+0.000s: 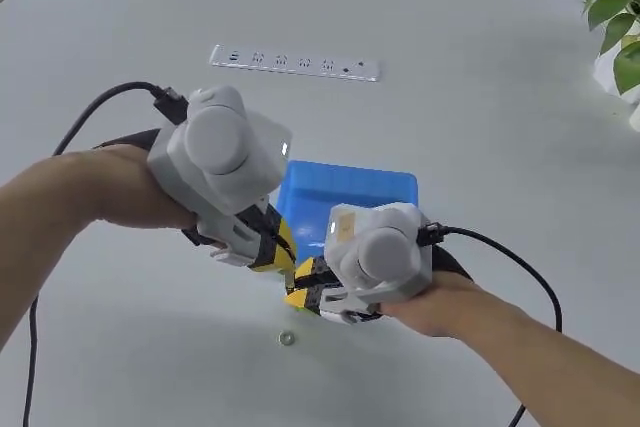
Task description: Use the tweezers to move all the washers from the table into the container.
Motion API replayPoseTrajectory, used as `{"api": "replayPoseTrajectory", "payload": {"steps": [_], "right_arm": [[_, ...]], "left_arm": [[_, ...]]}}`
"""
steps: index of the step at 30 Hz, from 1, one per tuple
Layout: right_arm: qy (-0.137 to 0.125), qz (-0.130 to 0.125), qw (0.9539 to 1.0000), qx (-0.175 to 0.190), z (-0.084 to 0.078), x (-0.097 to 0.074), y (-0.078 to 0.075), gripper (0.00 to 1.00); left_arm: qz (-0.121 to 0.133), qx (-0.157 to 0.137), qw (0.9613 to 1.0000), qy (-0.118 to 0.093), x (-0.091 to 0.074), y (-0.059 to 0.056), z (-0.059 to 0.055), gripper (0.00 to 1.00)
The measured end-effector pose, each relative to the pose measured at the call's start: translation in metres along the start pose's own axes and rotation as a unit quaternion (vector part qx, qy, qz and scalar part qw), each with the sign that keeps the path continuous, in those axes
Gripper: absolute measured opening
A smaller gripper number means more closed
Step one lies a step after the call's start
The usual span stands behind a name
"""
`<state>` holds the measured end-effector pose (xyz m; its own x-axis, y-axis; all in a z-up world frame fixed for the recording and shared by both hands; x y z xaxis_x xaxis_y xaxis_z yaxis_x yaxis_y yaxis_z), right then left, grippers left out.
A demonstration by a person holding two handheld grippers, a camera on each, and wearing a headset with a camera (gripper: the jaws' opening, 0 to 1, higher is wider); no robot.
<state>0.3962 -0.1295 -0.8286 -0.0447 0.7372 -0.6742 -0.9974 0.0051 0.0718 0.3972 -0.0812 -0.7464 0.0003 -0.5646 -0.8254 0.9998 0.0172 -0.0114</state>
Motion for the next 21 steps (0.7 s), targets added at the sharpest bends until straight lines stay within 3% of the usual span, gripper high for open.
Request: {"api": "replayPoseTrajectory", "payload": {"steps": [21], "right_arm": [[-0.001,-0.003,0.9999,-0.016,0.012,-0.015,0.005,0.09]], "left_arm": [[0.003,0.002,1.0,-0.006,-0.015,-0.005,0.013,0.06]]}}
Point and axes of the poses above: the centre of the closed fingertips' face, and the gripper's own axes: x roughly forward along the fingers, y roughly to its left, z roughly out of its top, the point moved 6 cm from there along -x, roughly backward along the fingers, and after that the axes turned 5 degrees about x, right-handed, at the moved point
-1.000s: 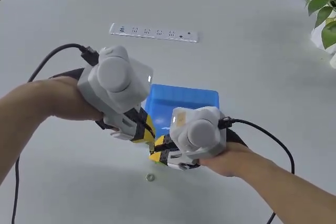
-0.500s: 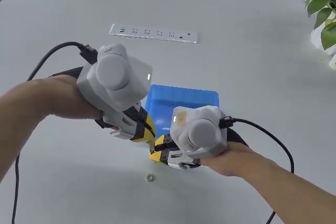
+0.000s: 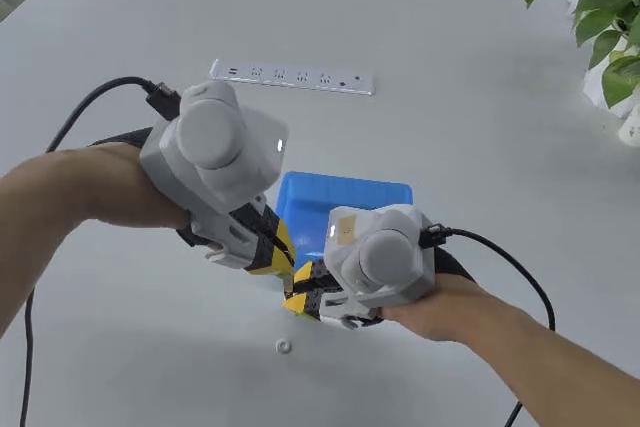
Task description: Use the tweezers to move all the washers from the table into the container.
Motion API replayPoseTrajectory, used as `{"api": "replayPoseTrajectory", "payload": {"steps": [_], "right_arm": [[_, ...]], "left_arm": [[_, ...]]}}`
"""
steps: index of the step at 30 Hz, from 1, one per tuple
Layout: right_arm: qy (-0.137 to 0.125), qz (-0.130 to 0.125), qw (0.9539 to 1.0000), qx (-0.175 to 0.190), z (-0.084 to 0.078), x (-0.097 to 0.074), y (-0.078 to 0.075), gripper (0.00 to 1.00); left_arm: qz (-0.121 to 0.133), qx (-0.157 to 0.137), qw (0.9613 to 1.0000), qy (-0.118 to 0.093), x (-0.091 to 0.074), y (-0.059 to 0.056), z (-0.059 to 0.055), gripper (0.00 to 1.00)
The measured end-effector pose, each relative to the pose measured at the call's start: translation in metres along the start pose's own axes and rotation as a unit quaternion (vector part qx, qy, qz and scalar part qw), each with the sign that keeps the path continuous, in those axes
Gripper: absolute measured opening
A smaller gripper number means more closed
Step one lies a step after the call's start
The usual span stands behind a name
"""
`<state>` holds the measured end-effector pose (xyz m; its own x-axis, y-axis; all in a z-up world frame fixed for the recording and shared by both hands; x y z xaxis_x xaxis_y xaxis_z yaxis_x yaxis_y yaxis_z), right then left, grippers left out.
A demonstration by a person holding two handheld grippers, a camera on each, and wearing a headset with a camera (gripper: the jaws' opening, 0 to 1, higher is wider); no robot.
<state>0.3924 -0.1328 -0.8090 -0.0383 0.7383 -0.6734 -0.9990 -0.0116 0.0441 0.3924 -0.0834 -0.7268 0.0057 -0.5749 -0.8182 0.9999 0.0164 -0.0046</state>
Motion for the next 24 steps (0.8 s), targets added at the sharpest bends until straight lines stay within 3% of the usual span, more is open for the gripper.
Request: {"api": "replayPoseTrajectory", "payload": {"steps": [24], "right_arm": [[-0.013,-0.019,0.9997,-0.001,0.017,-0.03,0.004,0.09]], "left_arm": [[-0.007,0.019,0.9998,-0.001,-0.022,-0.002,0.028,0.06]]}}
Point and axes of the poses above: the centre of the closed fingertips' face, and the gripper's own axes: x roughly forward along the fingers, y roughly to its left, z roughly out of its top, the point moved 6 cm from there along -x, roughly backward along the fingers, and after that the axes turned 5 degrees about x, right-handed, at the moved point
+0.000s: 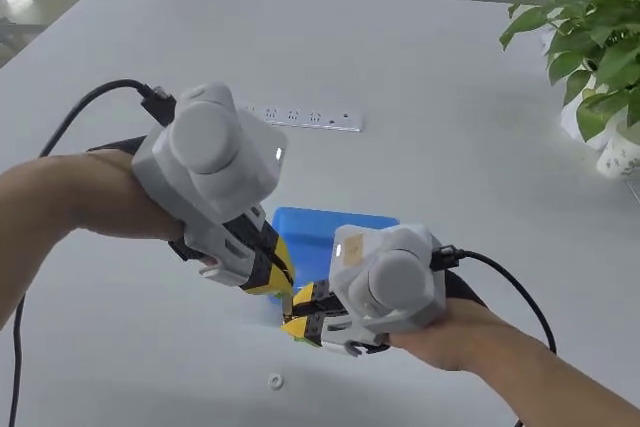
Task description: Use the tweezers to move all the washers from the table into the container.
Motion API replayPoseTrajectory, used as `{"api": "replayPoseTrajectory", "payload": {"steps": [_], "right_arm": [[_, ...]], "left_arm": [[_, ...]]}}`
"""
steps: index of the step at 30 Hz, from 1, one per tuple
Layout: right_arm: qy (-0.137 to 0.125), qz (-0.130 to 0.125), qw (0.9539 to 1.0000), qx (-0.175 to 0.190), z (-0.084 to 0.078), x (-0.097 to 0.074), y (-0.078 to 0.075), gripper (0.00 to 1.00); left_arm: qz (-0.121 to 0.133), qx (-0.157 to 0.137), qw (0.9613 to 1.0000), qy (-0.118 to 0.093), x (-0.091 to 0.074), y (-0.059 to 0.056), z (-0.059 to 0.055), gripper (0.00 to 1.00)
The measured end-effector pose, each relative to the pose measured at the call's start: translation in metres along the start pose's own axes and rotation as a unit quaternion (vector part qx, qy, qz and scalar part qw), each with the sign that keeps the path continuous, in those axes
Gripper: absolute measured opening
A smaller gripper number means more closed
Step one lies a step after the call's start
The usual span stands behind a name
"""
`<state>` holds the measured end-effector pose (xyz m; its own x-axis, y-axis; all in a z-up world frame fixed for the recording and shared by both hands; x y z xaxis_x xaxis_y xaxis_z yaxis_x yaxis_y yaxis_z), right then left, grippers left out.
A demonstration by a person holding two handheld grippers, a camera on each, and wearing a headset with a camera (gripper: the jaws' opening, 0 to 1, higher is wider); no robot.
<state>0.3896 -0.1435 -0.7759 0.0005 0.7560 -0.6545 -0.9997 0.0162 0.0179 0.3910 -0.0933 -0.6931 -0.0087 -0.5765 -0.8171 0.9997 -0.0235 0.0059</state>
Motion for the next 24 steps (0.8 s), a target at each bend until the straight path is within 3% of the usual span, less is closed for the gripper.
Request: {"api": "replayPoseTrajectory", "payload": {"steps": [10,24], "right_arm": [[-0.001,-0.012,0.9999,-0.005,0.008,-0.014,-0.007,0.09],[-0.004,-0.029,0.9996,-0.003,0.011,-0.026,-0.026,0.09]], "left_arm": [[0.004,0.012,0.9999,-0.001,-0.008,0.006,0.012,0.06],[0.006,0.028,0.9996,-0.002,-0.013,0.026,0.023,0.06]]}}
Point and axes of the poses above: the centre of the closed fingertips' face, and the gripper's own axes: x roughly forward along the fingers, y roughly to its left, z roughly out of its top, the point moved 6 cm from there along -x, roughly backward along the fingers, and after that the axes turned 5 degrees about x, right-handed, at the moved point
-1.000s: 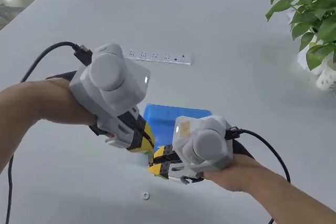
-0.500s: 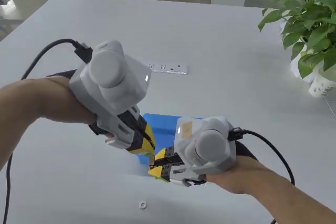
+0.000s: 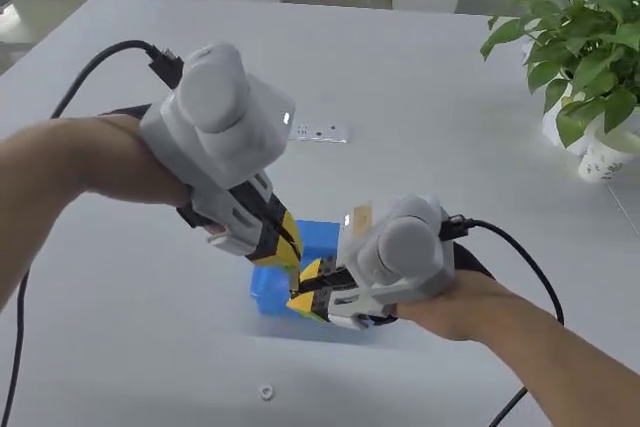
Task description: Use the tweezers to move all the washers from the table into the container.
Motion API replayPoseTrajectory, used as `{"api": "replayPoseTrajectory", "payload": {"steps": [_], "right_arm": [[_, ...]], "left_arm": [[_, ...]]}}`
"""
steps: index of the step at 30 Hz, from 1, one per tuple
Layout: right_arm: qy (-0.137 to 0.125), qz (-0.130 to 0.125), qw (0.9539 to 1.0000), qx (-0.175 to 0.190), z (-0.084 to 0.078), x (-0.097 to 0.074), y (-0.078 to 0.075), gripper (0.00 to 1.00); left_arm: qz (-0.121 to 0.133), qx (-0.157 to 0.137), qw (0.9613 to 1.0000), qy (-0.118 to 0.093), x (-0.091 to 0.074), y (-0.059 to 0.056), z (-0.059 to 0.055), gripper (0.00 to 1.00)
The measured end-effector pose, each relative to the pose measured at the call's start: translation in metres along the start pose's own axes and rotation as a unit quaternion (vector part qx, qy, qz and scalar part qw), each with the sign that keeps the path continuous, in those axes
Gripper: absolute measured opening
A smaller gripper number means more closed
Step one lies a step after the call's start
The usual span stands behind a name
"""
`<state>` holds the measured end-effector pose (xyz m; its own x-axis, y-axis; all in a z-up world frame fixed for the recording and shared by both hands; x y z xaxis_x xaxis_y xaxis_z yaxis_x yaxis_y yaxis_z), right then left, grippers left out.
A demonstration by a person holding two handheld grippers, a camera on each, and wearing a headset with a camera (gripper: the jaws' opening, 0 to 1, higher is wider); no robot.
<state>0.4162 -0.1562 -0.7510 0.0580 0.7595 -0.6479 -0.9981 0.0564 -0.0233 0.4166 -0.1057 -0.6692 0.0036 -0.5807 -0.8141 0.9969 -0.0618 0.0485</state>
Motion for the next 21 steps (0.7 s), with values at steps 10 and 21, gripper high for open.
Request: {"api": "replayPoseTrajectory", "payload": {"steps": [10,21], "right_arm": [[-0.001,-0.011,0.9999,0.002,-0.003,-0.001,-0.018,0.09],[0.002,-0.013,0.9999,0.009,-0.012,0.002,-0.031,0.09]], "left_arm": [[0.003,0.008,1.0,-0.005,0.004,0.017,0.003,0.06],[0.004,0.006,0.9999,-0.009,0.013,0.031,-0.002,0.06]]}}
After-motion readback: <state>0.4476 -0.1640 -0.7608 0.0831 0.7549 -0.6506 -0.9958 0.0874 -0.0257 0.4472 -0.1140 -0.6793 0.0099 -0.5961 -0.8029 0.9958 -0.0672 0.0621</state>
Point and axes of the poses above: the centre of the closed fingertips' face, and the gripper's own axes: x roughly forward along the fingers, y roughly to its left, z roughly out of its top, the point moved 6 cm from there along -x, roughly backward along the fingers, and after that the axes turned 5 degrees about x, right-handed, at the moved point
